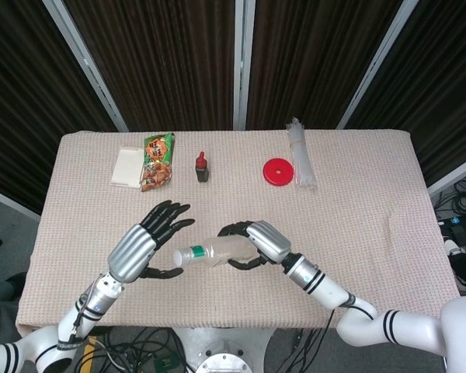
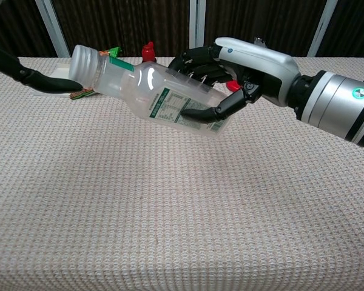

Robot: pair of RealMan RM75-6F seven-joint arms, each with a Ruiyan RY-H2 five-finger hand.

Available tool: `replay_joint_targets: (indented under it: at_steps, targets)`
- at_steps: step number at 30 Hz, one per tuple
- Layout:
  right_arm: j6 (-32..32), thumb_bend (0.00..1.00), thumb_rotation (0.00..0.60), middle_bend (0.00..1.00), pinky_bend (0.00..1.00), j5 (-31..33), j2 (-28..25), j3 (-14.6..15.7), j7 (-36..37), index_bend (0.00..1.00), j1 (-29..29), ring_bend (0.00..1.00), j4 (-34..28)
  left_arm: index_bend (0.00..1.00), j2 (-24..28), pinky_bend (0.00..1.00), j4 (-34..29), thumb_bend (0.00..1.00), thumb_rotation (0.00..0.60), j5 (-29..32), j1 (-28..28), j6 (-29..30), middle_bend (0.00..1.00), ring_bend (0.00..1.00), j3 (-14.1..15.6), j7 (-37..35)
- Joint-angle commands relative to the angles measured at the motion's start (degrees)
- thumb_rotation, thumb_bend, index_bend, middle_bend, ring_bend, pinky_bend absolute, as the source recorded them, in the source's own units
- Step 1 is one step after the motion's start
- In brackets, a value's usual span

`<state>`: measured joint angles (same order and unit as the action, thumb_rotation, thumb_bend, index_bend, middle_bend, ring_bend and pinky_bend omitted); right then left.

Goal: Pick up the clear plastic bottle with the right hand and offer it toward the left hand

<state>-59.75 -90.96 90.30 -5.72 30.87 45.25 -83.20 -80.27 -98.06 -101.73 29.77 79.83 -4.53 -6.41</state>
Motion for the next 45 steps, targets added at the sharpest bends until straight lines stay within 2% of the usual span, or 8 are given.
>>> replay_joint_targets:
  at_steps: [1,39,45]
  targets:
    - [0.2,0.46,0.600,0.51,0.48,0.1,0.1,0.1,-0.1,0.57,0.1,0.36,0.0,0.14,-0.2,0.00,0.0,0.08,0.600,-0.1,0.1,0.2,0.01,0.00,-0.2,0.4]
    - [0.6,0.46,0.600,0.51,0.49,1.0,0.3,0.1,-0.1,0.57,0.5,0.36,0.5,0.14,-0.1,0.00,-2.2,0.08,0.600,-1.1,1.1,0.3,0.01,0.00,0.3,2.7]
    - [-0.2,0.46,0.600,0.51,0.49,0.7,-0.2,0.1,0.4,0.57,0.3,0.36,0.1,0.14,-0.5,0.00,-0.8,0.08,0.600,-0.4,0.6,0.5,0.01,0.00,0.3,4.4]
